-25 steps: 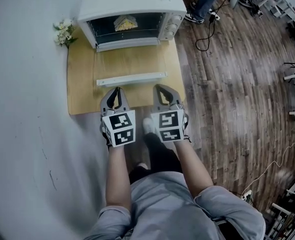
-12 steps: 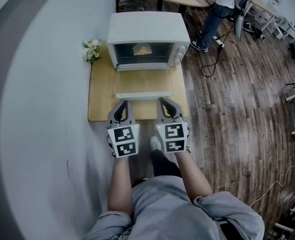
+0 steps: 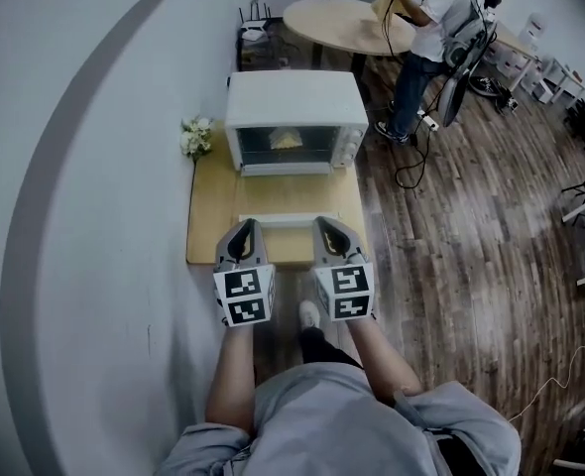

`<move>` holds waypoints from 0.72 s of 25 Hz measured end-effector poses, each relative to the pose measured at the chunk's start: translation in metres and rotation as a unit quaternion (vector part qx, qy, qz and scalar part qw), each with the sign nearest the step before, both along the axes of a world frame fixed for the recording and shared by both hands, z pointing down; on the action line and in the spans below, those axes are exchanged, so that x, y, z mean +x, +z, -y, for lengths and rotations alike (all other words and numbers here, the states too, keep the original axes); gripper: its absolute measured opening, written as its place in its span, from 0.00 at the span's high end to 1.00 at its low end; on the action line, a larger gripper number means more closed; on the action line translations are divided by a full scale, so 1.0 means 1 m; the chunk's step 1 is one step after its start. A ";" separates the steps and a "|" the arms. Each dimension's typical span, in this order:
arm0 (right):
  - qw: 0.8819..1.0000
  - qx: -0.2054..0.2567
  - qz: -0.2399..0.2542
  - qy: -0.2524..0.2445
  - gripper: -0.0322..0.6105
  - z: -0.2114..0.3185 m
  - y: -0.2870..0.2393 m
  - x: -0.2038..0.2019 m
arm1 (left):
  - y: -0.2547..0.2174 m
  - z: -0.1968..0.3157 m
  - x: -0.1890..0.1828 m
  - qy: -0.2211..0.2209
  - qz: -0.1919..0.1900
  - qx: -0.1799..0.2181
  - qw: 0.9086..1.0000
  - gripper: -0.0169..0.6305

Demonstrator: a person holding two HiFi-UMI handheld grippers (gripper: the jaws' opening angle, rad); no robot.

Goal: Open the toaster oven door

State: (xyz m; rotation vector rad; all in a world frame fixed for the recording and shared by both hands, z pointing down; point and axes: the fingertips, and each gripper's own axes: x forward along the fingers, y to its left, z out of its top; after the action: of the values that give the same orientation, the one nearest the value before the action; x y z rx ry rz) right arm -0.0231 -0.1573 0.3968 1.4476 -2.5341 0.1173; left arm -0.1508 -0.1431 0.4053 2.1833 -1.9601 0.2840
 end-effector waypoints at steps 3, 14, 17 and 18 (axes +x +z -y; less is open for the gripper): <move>1.000 0.002 0.005 0.002 0.95 -0.007 -0.003 0.003 | -0.006 -0.008 0.001 -0.002 -0.004 0.006 1.000 0.96; 1.000 0.009 0.016 0.000 0.95 -0.011 -0.010 0.007 | -0.015 -0.011 0.007 0.000 0.003 0.014 1.000 0.96; 1.000 0.008 0.015 -0.003 0.95 -0.012 -0.011 0.006 | -0.017 -0.011 0.010 0.002 0.002 0.015 1.000 0.96; 1.000 0.009 0.016 -0.004 0.95 -0.012 -0.011 0.006 | -0.018 -0.011 0.011 0.003 0.002 0.016 1.000 0.96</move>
State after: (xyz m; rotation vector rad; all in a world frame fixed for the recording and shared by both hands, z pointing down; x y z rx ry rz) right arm -0.0175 -0.1453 0.3857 1.4536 -2.5729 0.1185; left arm -0.1400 -0.1316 0.3877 2.2089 -1.9739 0.2596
